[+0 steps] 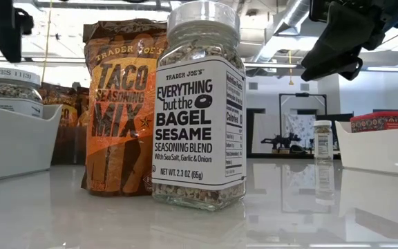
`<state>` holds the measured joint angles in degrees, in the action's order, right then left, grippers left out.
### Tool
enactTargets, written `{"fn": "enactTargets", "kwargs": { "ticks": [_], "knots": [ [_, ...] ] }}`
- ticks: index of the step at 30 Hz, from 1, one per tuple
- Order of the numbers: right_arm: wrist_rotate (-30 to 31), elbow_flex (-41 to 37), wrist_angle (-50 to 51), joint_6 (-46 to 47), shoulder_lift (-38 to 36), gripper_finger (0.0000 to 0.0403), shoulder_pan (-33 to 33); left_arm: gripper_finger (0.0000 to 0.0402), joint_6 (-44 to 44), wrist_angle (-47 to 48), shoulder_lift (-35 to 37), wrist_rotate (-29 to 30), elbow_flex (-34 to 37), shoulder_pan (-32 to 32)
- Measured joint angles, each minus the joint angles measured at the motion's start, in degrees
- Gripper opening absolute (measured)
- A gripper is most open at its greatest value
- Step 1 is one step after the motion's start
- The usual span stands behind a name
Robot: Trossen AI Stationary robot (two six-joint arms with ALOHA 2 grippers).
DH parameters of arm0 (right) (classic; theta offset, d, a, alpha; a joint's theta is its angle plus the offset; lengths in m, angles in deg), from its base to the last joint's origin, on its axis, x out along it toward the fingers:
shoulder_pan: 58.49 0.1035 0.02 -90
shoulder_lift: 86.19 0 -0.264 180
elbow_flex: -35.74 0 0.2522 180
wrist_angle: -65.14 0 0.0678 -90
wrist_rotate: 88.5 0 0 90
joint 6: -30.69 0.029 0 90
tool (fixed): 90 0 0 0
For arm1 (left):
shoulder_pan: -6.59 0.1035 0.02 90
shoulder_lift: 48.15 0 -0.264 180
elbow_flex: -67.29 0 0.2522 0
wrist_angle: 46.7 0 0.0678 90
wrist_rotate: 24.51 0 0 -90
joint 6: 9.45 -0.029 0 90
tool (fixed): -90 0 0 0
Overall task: Sort spices by type
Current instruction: Adjust the white spice bottle inside the gray bin
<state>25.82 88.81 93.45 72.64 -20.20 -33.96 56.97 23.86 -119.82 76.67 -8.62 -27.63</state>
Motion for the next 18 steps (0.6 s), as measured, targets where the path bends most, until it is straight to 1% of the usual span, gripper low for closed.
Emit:
{"fn": "enactTargets", "kwargs": {
  "ticks": [5,8,13,15,18],
  "knots": [
    [0.0,0.0,0.0,0.0,0.0,0.0162,0.0,0.0272,2.4,0.8,-4.5,2.8,-5.1,-4.7],
    [0.0,0.0,0.0,-0.2,0.0,0.0162,0.0,0.0272,3.0,3.1,-8.9,3.8,-10.3,-6.9],
    [0.0,0.0,0.0,-0.5,0.0,0.0162,0.0,0.0272,3.9,7.8,-16.4,3.8,-17.9,-10.5],
    [0.0,0.0,0.0,-0.6,0.0,0.0162,0.0,0.0272,3.9,8.9,-18.7,3.9,-19.3,-12.1],
    [0.0,0.0,0.0,-1.3,0.0,0.0162,0.0,0.0272,4.9,9.3,-21.1,3.9,-19.6,-14.4]
  ]
}}
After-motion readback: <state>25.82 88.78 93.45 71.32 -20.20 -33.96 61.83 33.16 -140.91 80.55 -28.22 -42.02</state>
